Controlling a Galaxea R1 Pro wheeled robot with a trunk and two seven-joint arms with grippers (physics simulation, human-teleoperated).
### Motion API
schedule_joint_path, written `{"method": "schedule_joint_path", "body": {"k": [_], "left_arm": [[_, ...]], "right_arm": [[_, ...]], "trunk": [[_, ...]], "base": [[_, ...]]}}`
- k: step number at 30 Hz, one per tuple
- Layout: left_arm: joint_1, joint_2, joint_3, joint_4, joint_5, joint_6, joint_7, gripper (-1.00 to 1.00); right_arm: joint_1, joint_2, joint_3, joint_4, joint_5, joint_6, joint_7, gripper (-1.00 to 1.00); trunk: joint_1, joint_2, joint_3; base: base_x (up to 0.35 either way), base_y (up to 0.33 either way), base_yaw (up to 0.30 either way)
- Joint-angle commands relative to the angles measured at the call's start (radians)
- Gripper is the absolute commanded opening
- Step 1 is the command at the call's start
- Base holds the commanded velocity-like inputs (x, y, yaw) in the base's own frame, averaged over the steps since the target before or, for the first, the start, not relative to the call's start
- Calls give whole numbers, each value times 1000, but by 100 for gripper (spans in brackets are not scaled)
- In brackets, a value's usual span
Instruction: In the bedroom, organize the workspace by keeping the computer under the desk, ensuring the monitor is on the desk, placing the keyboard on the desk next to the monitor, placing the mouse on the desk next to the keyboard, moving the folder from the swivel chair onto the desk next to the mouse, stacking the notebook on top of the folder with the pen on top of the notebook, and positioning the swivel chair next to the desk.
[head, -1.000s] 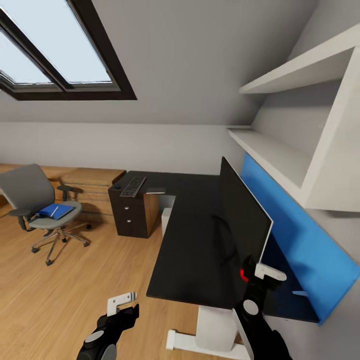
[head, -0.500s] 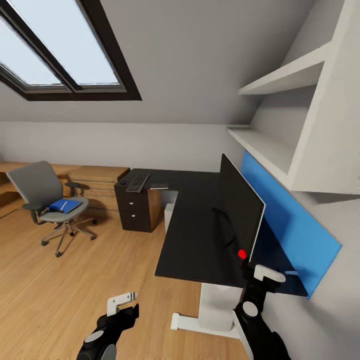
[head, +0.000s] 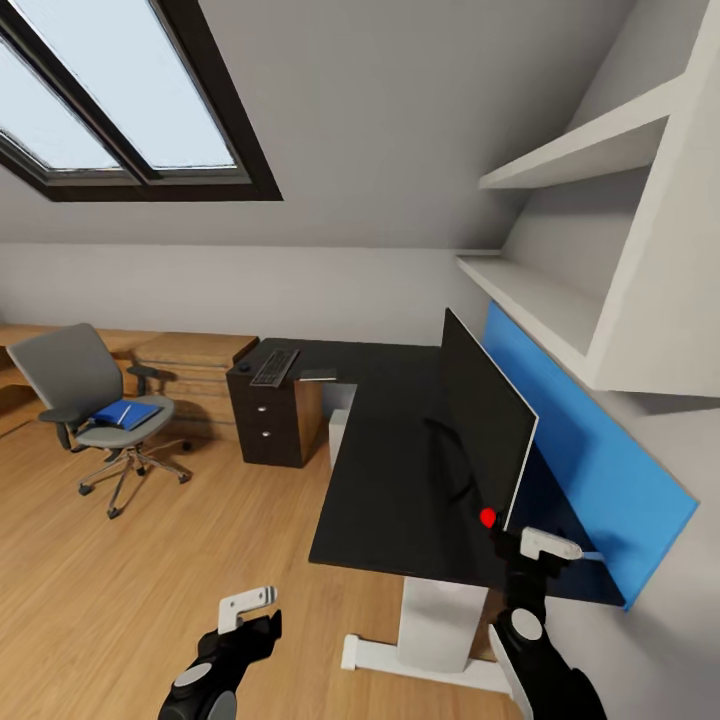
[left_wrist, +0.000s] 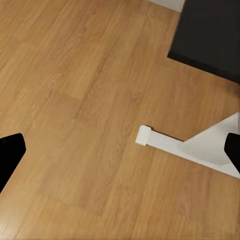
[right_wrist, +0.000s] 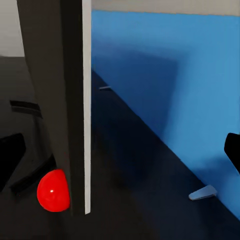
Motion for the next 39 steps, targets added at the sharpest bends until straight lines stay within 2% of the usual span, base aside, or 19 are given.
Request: {"method": "schedule_joint_path", "body": {"k": [1,2,4,5,8,19,39], "left_arm": [[-1,0,-6,4,10,1,9,100],[-1,0,-15,11,10,1,8,100],[-1,0,-31,15,10,0,8,100],[-1,1,-53,19,10,0,10,100],[-1,1,-59,19,10,0,10,100],[-1,0,-63,43,11,0,9,100],[-1,0,-64,43,9,0,12,100]], "right_arm": [[-1,-7,-3,1,-10,0,19,100],[-1,-28,-3,1,-58,-2,81,100],[-1,-45,-3,1,-92,-2,141,100],[-1,-61,-3,2,-119,-3,232,100],[-1,-65,-3,3,-125,-3,258,100],[-1,-68,-3,3,-127,-5,264,100],[-1,-65,-2,2,-124,-12,267,100]], "trunk": [[1,-2,-2],[1,-2,-2],[1,-2,-2],[1,-2,-2],[1,-2,-2],[1,-2,-2],[1,-2,-2]], "base": [[70,0,0],[132,0,0],[69,0,0],[14,0,0],[150,0,0],[168,39,0],[21,17,0]]}}
